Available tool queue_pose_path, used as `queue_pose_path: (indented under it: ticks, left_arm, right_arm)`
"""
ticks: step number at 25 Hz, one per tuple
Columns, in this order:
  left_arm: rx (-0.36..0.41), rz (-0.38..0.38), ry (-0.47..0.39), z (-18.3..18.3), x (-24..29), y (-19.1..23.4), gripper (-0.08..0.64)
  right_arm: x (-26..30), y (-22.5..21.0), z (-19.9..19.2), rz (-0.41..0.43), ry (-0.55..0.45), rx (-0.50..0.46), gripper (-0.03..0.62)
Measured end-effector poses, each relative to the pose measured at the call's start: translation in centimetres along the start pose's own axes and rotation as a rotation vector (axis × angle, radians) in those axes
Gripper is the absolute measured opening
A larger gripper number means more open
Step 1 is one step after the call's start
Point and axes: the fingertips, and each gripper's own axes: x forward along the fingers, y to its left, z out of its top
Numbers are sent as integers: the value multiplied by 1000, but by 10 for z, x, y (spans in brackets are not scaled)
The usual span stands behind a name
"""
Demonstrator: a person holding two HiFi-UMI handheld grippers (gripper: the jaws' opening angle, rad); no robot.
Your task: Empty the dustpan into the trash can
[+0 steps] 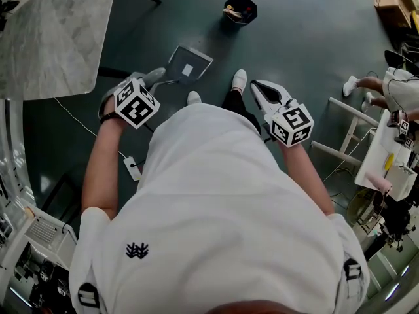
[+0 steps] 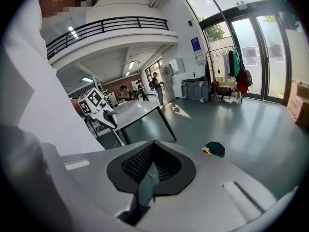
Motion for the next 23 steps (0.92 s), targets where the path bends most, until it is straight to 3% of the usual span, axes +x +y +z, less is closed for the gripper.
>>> queue_pose_path:
  ticks: [23]
  left_arm:
    - [-30,-2,-64,-24,0,-13,77]
  right_arm:
    - [28,28,9,27,23,-71,2]
